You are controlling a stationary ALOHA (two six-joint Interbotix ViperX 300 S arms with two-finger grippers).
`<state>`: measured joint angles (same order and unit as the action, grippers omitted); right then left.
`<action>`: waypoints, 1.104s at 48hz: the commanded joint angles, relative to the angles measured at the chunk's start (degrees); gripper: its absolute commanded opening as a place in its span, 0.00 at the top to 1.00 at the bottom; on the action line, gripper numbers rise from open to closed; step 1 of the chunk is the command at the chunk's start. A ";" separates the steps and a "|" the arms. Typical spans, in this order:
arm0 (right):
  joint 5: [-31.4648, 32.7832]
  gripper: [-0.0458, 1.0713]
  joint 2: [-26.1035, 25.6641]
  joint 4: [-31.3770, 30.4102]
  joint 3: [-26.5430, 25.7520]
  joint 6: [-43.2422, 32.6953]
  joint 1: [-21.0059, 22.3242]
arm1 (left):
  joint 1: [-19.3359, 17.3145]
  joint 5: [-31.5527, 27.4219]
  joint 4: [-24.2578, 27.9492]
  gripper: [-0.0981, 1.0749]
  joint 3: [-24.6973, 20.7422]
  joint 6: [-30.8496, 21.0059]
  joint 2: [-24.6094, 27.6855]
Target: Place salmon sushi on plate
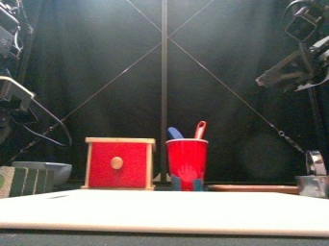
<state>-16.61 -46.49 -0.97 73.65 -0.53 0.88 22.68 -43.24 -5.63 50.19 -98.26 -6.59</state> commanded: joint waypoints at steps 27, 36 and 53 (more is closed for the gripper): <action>0.09 0.94 0.26 0.18 -0.53 -0.09 0.00 | 0.09 0.70 7.56 0.37 -4.31 0.18 -6.94; 3.25 0.94 -1.76 0.18 -0.97 0.00 0.44 | -0.44 1.67 18.19 0.37 -5.71 0.35 -12.48; 7.91 0.94 -5.27 0.53 -1.85 -0.09 0.44 | -11.25 25.05 37.97 0.37 -5.80 1.14 -10.81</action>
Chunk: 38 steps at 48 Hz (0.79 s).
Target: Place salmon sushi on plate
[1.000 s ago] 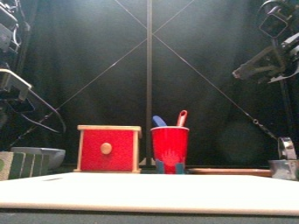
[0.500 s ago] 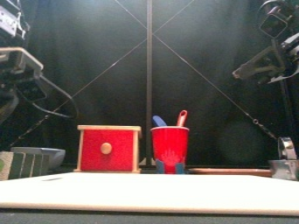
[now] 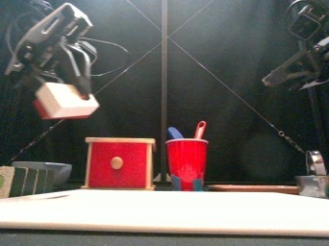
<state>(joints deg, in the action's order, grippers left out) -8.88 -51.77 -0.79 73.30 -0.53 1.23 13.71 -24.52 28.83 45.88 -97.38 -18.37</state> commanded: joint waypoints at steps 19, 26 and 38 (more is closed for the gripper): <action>2.72 0.94 0.00 2.46 -1.67 -0.09 0.09 | -16.61 26.54 23.03 0.37 -9.67 0.44 12.57; 3.43 0.94 0.00 3.16 -1.67 -0.09 0.09 | -19.25 26.81 31.20 0.37 -15.64 0.44 16.35; 3.43 0.94 0.00 3.34 -1.41 -0.09 0.18 | -21.27 26.98 43.15 0.37 -26.81 0.44 23.03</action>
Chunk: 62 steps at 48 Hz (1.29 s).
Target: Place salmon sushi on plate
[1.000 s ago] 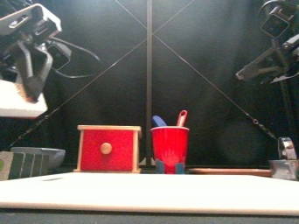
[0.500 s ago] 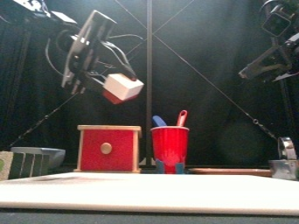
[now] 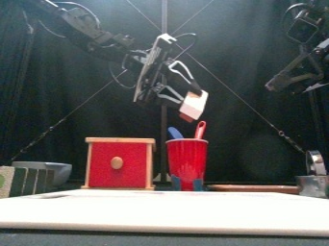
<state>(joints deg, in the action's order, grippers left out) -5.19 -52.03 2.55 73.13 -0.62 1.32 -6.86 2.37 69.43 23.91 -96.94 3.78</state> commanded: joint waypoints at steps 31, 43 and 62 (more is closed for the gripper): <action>-0.09 0.94 0.53 0.18 -0.97 0.00 0.00 | -4.04 -2.37 9.05 0.37 -25.93 0.62 17.84; -0.09 0.94 0.62 0.18 -0.97 0.00 0.00 | -4.48 -7.21 8.79 0.36 -28.74 2.64 20.74; -0.09 0.94 0.62 0.18 -0.97 0.00 0.09 | -5.27 -10.28 6.94 0.31 -29.79 6.24 22.94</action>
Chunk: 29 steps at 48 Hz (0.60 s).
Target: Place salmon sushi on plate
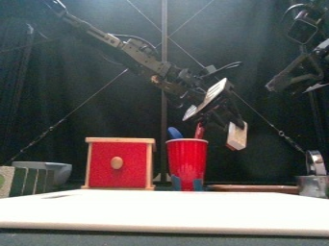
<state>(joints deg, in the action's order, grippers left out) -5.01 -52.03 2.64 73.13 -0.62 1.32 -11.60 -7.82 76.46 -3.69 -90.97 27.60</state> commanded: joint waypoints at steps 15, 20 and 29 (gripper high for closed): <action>-0.26 0.94 0.62 0.00 -0.97 0.09 0.00 | -0.97 -0.35 -1.23 0.25 -2.90 2.29 -0.18; -0.18 0.94 0.62 0.00 -0.88 0.09 0.00 | -0.88 -0.35 -2.20 0.22 -2.99 3.43 -0.18; -0.26 0.94 0.70 0.00 -0.88 0.00 0.00 | -0.97 -0.35 -3.96 0.13 -2.99 5.71 0.00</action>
<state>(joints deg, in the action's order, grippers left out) -5.01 -51.94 2.64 73.13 -0.62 1.32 -12.22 -8.09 73.13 -4.66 -85.69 28.56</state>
